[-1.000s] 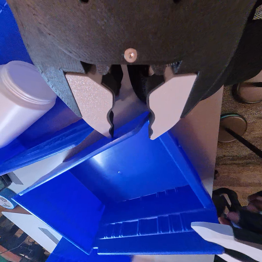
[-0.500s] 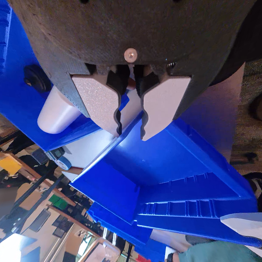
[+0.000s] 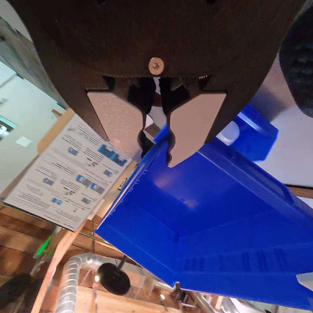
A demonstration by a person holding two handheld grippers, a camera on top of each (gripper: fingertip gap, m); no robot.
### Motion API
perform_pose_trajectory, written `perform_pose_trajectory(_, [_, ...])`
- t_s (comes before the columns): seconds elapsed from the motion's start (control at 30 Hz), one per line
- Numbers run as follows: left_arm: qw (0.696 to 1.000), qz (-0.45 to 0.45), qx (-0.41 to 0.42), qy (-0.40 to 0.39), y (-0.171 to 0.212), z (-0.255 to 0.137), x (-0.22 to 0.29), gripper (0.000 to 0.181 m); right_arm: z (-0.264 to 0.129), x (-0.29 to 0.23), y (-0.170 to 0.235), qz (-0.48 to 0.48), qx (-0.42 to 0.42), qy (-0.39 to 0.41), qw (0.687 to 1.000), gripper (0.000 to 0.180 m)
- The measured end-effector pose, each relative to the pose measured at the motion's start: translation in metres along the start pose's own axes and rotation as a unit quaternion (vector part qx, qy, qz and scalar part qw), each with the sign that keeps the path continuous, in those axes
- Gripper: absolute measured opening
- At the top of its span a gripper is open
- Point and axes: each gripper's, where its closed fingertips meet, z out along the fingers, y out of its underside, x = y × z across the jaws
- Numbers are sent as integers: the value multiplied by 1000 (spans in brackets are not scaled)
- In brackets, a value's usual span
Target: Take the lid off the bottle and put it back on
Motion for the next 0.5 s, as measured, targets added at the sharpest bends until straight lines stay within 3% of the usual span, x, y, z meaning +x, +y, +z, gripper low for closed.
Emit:
perform_pose_trajectory(0.27, [979,-71,-74,174,50,105,201,17,-125,148,123,25,-191,133,972,18])
perform_pose_trajectory(0.5, [947,-81,-163,264,106,124,324,21,-193,192,243,108,-313,132,934,15])
